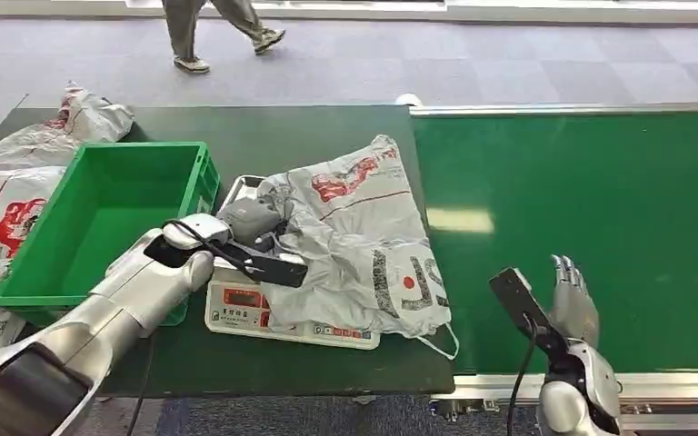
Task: Moved the parcel from conveyor to table for the left to box.
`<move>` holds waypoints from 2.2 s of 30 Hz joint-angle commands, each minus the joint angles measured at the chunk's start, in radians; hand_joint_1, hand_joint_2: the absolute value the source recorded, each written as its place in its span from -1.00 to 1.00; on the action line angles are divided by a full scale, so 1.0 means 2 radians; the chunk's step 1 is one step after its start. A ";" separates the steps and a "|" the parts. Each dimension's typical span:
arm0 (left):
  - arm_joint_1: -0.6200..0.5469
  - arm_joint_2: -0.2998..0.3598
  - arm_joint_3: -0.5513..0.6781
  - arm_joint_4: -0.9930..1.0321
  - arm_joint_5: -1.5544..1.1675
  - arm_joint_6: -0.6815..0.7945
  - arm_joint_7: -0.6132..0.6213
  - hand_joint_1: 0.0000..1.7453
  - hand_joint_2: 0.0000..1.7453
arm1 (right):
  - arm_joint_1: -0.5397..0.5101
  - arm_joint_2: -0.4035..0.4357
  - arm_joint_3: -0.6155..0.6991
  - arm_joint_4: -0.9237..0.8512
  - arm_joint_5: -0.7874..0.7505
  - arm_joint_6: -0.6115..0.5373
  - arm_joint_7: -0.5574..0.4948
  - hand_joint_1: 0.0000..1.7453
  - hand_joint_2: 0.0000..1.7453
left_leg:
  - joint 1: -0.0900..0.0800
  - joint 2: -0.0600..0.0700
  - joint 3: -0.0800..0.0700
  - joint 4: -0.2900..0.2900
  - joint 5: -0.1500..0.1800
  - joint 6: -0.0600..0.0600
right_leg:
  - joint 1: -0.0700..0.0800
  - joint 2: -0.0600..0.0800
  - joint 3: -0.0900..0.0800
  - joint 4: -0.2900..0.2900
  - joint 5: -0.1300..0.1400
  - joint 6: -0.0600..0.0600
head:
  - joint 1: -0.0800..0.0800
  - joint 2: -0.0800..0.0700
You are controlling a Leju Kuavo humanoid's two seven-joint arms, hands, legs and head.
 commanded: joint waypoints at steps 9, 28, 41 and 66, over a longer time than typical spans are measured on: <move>-0.002 0.024 0.060 -0.081 0.009 0.043 0.021 1.00 1.00 | 0.037 0.030 -0.049 -0.059 0.007 -0.014 -0.009 -1.00 1.00 | 0.000 0.001 -0.001 0.000 0.000 0.000 | 0.000 -0.001 -0.001 0.000 0.000 -0.001 | 0.000 0.000; 0.008 0.022 0.189 -0.188 0.049 0.153 0.046 1.00 1.00 | 0.054 0.024 -0.066 -0.060 -0.006 -0.034 -0.029 -1.00 1.00 | 0.000 0.002 0.000 0.000 0.000 0.000 | 0.000 0.000 -0.001 0.000 0.000 -0.001 | 0.000 0.000; -0.077 0.056 0.311 -0.122 0.051 0.223 0.096 1.00 1.00 | 0.083 0.028 -0.083 -0.074 -0.006 -0.055 -0.036 -1.00 1.00 | 0.000 0.002 -0.001 0.001 0.000 0.000 | 0.001 0.001 -0.002 0.001 0.000 -0.001 | 0.000 0.000; -0.066 0.207 0.432 0.013 0.011 0.273 0.092 1.00 1.00 | 0.133 0.033 -0.108 -0.094 -0.022 -0.067 -0.049 -1.00 1.00 | 0.000 0.006 0.000 -0.002 0.000 0.000 | 0.001 0.003 -0.002 0.000 0.000 -0.002 | 0.000 0.000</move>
